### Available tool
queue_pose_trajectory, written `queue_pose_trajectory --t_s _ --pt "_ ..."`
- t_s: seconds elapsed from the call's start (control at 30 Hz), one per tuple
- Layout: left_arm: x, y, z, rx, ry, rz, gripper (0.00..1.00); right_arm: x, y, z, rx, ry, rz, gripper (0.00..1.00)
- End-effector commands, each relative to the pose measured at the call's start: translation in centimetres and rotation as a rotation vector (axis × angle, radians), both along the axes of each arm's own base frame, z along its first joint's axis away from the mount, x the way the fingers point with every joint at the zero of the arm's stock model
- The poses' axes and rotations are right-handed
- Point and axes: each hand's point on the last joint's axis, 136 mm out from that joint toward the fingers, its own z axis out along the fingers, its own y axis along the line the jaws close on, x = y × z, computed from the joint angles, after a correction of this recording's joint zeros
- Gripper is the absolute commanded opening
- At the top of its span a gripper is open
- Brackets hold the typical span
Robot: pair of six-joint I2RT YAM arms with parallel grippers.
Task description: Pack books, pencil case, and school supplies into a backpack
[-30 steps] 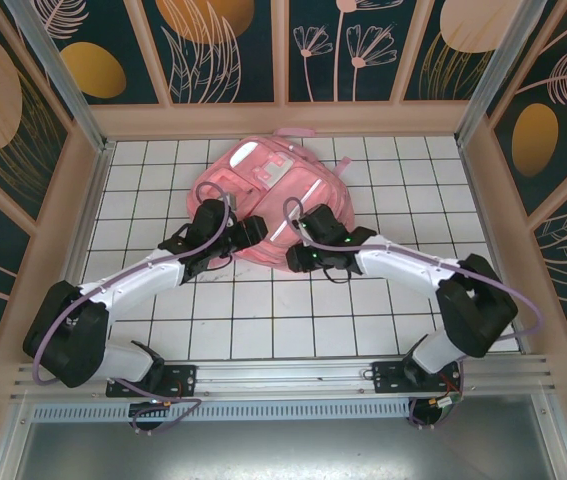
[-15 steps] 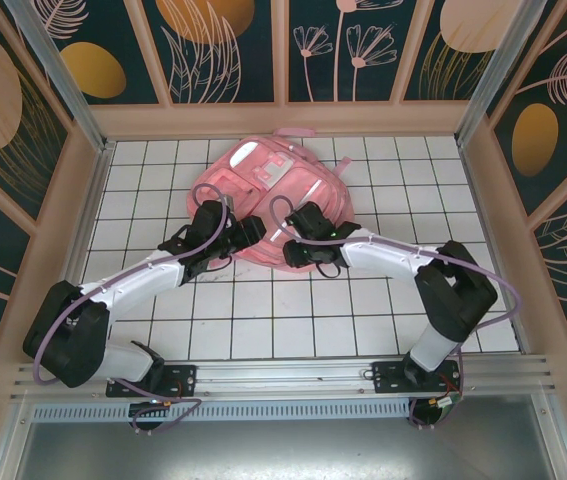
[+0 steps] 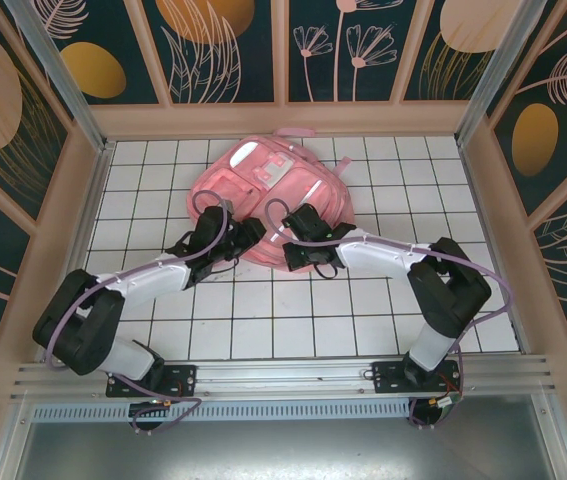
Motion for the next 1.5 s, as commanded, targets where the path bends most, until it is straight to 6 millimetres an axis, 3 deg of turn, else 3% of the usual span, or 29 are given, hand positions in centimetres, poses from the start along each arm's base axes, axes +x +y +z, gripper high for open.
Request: queue_pose_trajectory --t_s 0.0,0.37,0.53,0.63,0.77,0.97,1.23,1.37,1.47 --pt "1.1 -0.5 0.9 -0.110 -0.021 0.048 0.48 1.2 0.4 2.3 0.020 -0.076 -0.012 0.00" --pt "1.8 0.6 -1.3 -0.147 0.055 0.183 0.55 1.3 0.6 5.4 0.061 -0.106 -0.022 0.00" --pt "2.7 -0.4 -1.3 -0.157 0.044 0.156 0.47 1.2 1.0 5.6 0.074 -0.099 -0.006 0.00" --pt "3.4 -0.6 -1.4 -0.146 0.038 0.160 0.37 1.7 -0.3 5.1 -0.006 -0.121 -0.034 0.00" --pt "3.9 -0.3 -2.7 -0.122 0.061 0.179 0.34 1.9 -2.1 5.1 -0.088 -0.167 -0.034 0.00" --pt "4.3 0.7 -4.2 -0.092 0.076 0.209 0.00 3.6 -5.8 6.1 -0.145 -0.220 -0.079 0.00" --pt "3.8 2.2 -4.2 -0.010 0.068 0.204 0.00 9.2 -11.3 7.2 -0.204 -0.297 -0.253 0.00" --pt "3.2 2.9 -3.6 0.042 0.050 0.182 0.00 10.8 -10.9 8.3 -0.163 -0.302 -0.298 0.00" --pt "3.0 2.9 -2.9 0.088 0.033 0.145 0.00 9.1 -9.8 8.1 -0.148 -0.259 -0.254 0.00"
